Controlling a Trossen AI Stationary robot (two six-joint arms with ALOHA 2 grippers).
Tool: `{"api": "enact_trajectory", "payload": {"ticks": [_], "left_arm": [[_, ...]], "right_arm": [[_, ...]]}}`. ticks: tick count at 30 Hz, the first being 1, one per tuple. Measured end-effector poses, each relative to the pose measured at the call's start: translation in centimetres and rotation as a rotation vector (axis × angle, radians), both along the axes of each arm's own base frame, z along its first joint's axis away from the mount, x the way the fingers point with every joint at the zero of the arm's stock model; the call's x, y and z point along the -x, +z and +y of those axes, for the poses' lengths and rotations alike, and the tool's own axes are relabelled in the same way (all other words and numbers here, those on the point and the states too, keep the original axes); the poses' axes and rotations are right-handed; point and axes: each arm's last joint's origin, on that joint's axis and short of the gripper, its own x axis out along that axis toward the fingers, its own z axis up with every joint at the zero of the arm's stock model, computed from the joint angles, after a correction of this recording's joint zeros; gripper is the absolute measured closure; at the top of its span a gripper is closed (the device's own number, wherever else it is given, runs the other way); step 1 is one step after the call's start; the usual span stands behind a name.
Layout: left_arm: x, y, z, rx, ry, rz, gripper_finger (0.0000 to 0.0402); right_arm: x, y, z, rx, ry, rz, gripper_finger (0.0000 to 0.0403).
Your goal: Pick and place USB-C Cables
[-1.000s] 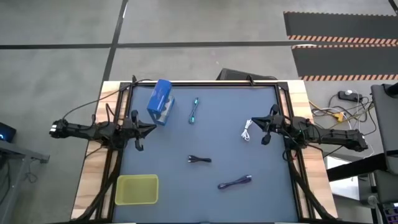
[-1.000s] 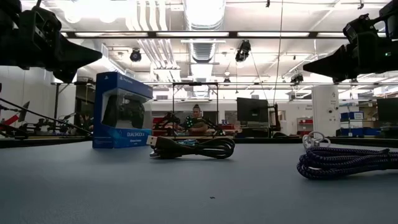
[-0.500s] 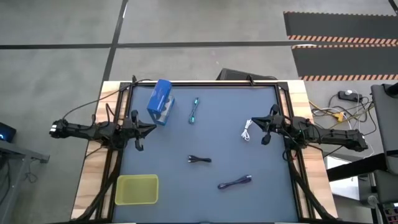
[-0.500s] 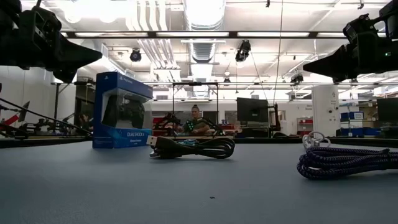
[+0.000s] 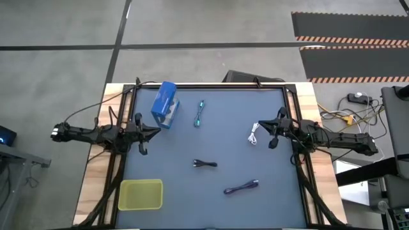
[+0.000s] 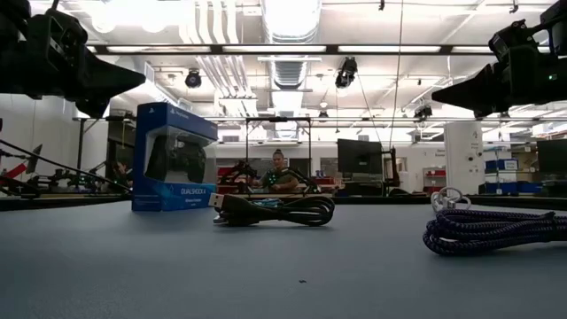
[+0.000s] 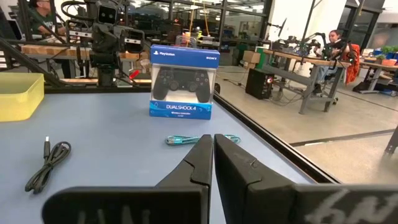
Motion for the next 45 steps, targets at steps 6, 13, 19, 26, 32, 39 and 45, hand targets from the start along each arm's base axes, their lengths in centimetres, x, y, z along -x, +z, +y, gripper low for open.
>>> {"api": "enact_trajectory", "payload": {"ticks": [6,13,19,26,32,39,45], "left_arm": [[0.0,0.0,0.0,0.0,0.0,0.0,0.0401],[0.0,0.0,0.0,0.0,0.0,0.0,0.0401],[0.0,0.0,0.0,0.0,0.0,0.0,0.0401],[0.0,0.0,0.0,0.0,0.0,0.0,0.0401],[0.0,0.0,0.0,0.0,0.0,0.0,0.0401],[0.0,0.0,0.0,0.0,0.0,0.0,0.0401],[0.01,0.39,0.0,0.006,0.0,-0.04,0.0401]], "right_arm": [[0.0,0.01,0.0,0.0,0.0,0.0,0.0394],[0.0,0.0,0.0,0.0,0.0,0.0,0.0394],[0.0,0.0,0.0,0.0,0.0,0.0,0.0394],[0.0,0.0,0.0,0.0,0.0,0.0,0.0394],[0.0,0.01,0.0,0.0,0.0,0.0,0.0394],[0.0,0.0,0.0,0.0,0.0,0.0,0.0394],[-0.01,0.0,0.02,-0.049,0.004,-0.016,0.0394]]}}
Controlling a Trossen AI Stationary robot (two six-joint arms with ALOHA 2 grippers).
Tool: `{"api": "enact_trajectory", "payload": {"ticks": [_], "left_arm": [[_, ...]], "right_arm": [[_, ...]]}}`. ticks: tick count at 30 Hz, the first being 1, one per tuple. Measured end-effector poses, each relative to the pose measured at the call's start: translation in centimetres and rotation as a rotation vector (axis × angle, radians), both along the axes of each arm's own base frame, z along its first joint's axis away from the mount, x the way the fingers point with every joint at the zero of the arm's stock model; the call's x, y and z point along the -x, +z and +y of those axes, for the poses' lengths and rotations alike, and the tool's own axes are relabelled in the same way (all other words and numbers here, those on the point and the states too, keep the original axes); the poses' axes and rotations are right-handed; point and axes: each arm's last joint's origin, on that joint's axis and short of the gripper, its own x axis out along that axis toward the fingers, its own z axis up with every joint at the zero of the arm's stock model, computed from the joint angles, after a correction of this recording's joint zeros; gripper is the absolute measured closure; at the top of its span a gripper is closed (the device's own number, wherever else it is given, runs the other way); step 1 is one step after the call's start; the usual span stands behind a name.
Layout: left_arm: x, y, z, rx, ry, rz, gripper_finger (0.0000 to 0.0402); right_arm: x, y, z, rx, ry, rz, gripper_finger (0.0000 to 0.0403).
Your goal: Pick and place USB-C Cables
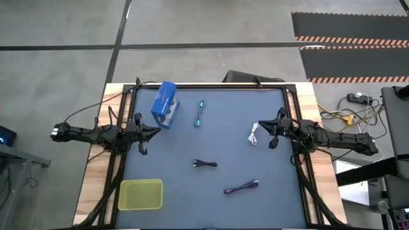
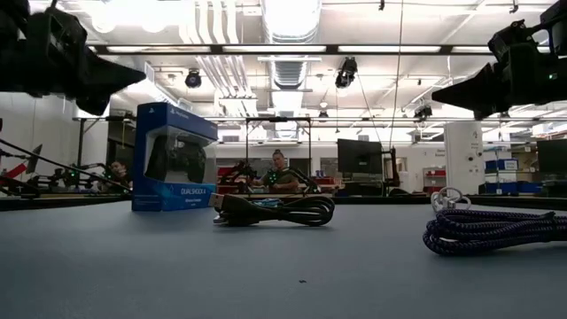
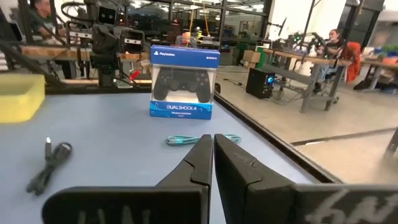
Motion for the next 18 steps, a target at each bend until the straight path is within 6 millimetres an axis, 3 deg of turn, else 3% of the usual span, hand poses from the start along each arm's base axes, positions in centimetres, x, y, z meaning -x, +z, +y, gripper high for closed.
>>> {"api": "enact_trajectory", "payload": {"ticks": [8,18], "left_arm": [[0.4,2.3,0.1,0.047,-0.001,-0.247,0.0401],[0.1,2.4,-0.1,0.133,-0.045,-0.273,0.0401]], "right_arm": [[0.0,0.8,0.0,-0.468,0.004,-0.242,0.0394],[0.0,0.9,0.0,-0.468,0.008,-0.254,0.0394]]}}
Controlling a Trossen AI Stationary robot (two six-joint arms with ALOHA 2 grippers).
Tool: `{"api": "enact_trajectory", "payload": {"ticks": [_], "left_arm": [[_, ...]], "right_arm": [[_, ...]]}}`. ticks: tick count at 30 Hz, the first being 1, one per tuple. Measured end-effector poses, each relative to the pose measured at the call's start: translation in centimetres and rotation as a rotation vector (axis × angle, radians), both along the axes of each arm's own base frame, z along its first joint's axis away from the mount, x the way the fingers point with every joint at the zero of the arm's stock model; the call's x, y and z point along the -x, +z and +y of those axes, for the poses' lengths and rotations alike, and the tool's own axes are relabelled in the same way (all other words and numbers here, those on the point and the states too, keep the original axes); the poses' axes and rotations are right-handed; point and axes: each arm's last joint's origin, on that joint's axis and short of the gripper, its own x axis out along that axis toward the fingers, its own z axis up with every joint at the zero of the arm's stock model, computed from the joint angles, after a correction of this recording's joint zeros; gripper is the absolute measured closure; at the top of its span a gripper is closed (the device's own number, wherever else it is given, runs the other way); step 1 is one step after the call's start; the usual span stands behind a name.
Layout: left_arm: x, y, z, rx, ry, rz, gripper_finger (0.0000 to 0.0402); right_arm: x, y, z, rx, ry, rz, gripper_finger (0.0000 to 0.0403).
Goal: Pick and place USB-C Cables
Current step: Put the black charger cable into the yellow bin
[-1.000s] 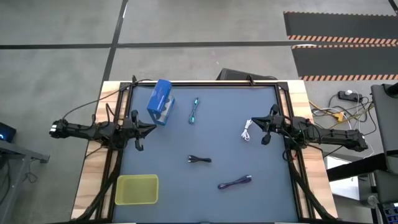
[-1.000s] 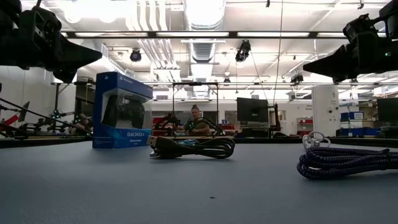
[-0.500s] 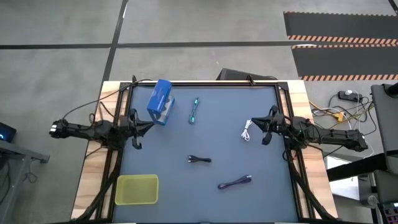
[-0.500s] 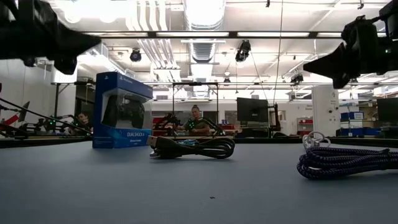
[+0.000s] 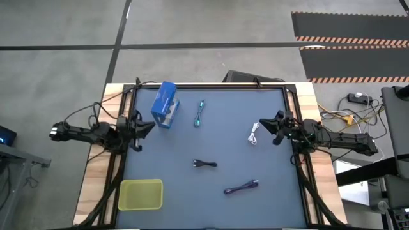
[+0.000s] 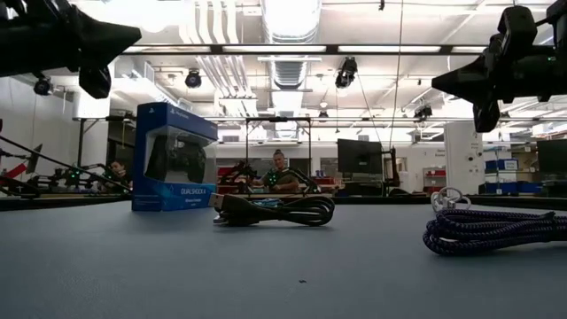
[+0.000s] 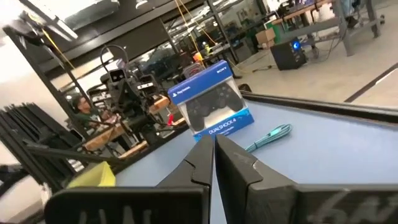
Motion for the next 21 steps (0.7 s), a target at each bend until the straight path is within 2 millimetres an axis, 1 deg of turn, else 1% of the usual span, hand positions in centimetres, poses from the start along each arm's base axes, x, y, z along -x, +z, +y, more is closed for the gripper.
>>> {"api": "enact_trajectory", "payload": {"ticks": [3,6,8,11,17,21], "left_arm": [[-0.1,0.5,0.0,0.073,-0.021,-0.066,0.0401],[-0.1,1.3,-0.1,0.066,-0.06,-0.147,0.0401],[-0.4,1.5,-0.3,0.051,-0.099,-0.154,0.0401],[-1.0,1.9,-0.4,0.046,-0.105,-0.144,0.0401],[-2.5,4.5,-0.7,0.049,-0.106,-0.152,0.0401],[-4.5,6.8,-1.0,0.046,-0.105,-0.131,0.0401]], "right_arm": [[0.0,0.0,0.0,0.002,-0.002,-0.001,0.0394],[0.0,0.0,0.0,0.003,-0.002,-0.002,0.0394],[0.0,0.0,0.0,0.003,-0.002,-0.002,0.0394],[0.0,0.0,0.0,0.004,-0.002,-0.002,0.0394],[0.0,0.0,0.0,-0.011,0.0,-0.007,0.0394],[0.0,0.0,0.0,-0.008,-0.001,-0.007,0.0394]]}}
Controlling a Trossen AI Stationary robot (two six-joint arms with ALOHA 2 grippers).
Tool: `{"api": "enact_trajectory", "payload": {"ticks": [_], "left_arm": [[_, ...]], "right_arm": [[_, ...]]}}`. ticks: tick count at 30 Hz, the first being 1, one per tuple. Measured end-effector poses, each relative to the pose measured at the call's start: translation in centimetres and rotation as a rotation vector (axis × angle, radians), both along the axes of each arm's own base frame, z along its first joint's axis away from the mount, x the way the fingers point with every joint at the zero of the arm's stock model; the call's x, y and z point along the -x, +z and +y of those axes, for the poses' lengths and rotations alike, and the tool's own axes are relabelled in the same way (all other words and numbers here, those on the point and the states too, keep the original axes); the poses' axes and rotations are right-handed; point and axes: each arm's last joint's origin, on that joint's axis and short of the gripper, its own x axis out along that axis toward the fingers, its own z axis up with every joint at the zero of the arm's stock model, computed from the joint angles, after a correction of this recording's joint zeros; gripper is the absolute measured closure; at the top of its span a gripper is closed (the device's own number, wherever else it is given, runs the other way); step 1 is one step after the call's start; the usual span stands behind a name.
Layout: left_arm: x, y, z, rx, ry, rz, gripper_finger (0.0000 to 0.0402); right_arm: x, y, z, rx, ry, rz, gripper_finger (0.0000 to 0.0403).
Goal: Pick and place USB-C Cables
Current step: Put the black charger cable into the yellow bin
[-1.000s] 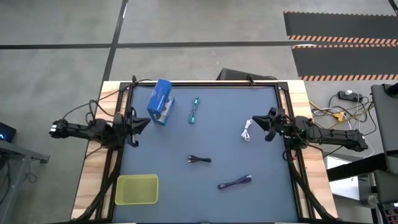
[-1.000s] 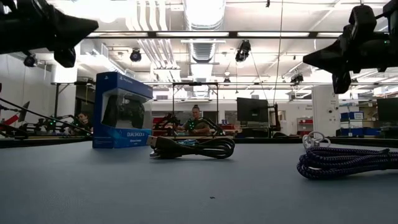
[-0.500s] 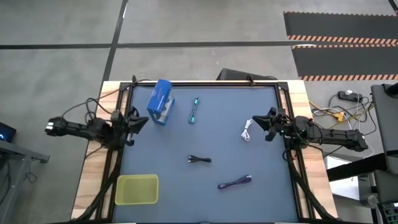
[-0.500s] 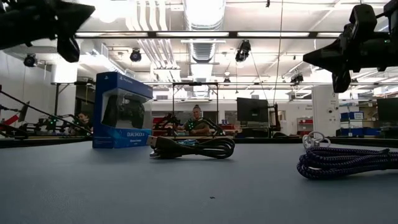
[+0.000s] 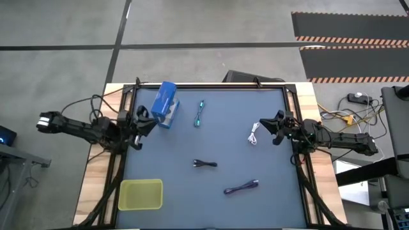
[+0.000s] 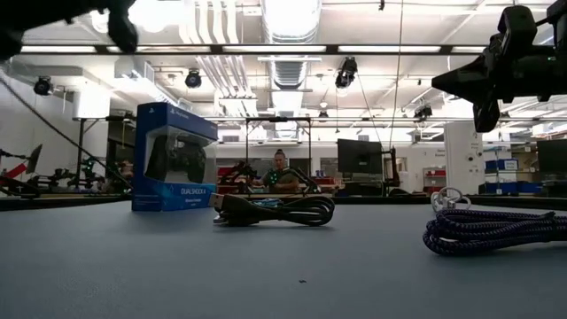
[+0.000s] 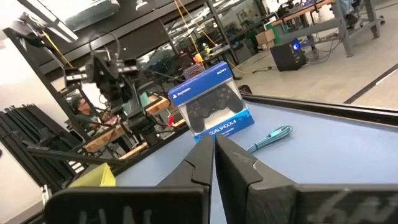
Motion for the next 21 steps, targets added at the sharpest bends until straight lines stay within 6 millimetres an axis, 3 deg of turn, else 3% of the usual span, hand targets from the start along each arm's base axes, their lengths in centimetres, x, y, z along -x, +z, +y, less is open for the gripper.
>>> {"api": "enact_trajectory", "payload": {"ticks": [9,15,21], "left_arm": [[-6.1,2.2,-1.4,0.046,-0.04,0.152,0.0401],[-9.5,2.3,-3.1,0.088,-0.097,0.342,0.0401],[-11.5,4.1,-4.9,0.124,-0.14,0.488,0.0401]], "right_arm": [[0.0,0.0,0.0,0.007,-0.001,0.001,0.0394],[0.1,0.8,0.0,0.181,-0.023,-0.023,0.0394],[0.2,1.6,0.0,0.3,-0.047,-0.07,0.0394]]}}
